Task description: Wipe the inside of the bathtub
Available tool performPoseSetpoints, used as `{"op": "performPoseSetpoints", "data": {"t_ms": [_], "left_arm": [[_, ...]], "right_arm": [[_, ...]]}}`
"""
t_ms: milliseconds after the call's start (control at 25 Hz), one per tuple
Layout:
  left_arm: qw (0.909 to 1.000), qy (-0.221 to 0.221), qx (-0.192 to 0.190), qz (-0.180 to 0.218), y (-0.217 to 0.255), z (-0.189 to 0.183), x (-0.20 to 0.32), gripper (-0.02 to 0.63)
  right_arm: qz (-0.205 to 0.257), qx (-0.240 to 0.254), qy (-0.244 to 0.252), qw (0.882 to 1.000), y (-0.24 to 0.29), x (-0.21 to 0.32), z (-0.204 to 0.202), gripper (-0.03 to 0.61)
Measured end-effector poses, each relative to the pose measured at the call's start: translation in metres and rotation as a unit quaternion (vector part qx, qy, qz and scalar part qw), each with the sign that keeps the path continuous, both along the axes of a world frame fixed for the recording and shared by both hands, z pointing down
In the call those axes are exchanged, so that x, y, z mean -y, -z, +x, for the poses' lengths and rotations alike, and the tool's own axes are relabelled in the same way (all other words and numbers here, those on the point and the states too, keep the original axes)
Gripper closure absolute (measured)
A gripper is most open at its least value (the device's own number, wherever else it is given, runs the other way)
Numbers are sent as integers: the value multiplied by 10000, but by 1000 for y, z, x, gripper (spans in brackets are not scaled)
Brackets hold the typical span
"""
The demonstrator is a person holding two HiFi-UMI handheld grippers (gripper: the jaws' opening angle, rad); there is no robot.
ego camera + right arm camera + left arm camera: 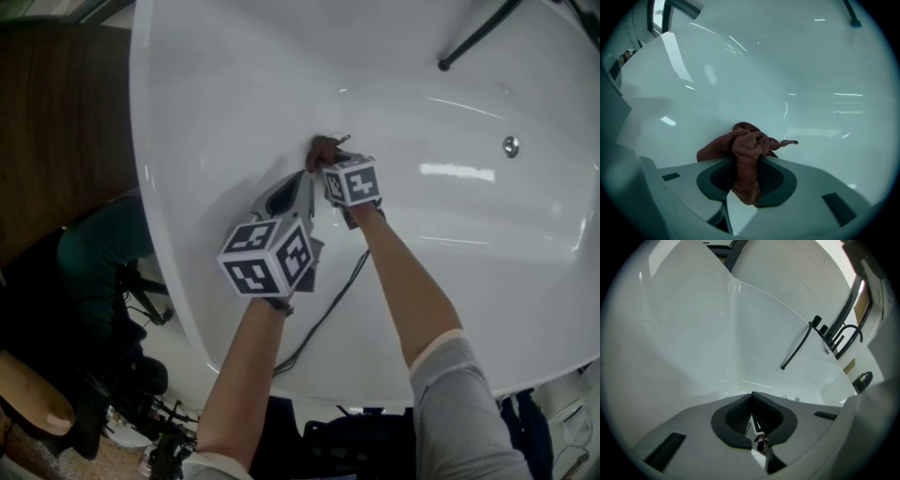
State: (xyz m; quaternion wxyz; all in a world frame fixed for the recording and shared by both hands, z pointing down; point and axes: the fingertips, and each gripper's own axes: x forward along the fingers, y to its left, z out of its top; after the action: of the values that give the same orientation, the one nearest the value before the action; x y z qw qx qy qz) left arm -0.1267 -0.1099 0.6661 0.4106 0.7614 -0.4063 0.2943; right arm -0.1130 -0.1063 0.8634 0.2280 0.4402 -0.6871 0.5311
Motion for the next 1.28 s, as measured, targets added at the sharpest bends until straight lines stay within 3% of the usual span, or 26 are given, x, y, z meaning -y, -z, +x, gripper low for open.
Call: {"op": "performPoseSetpoints", "data": {"t_ms": [160,280,520,680,1080,1280], "left_arm": [[10000,52,-27,68,13,-5,3,607],[9998,136,-14,109,19,-10,5,607],[9996,247,-37,103,33,-17,0,607],[9995,319,-23,70,42,-22,-5,607],[9987,461,-11,200,68,-37,6,607],[9982,556,-34,205,74,-43,5,607]], "right_arm": [[293,-64,-330,9990,23,50,14,468],[501,-192,-208,9983,43,84,21,468],[432,234,-92,9988,60,50,-3,465],[307,187,162,9992,64,26,-17,465],[534,-367,211,9977,91,92,1,469],[708,-262,371,9965,108,82,-9,466]]}}
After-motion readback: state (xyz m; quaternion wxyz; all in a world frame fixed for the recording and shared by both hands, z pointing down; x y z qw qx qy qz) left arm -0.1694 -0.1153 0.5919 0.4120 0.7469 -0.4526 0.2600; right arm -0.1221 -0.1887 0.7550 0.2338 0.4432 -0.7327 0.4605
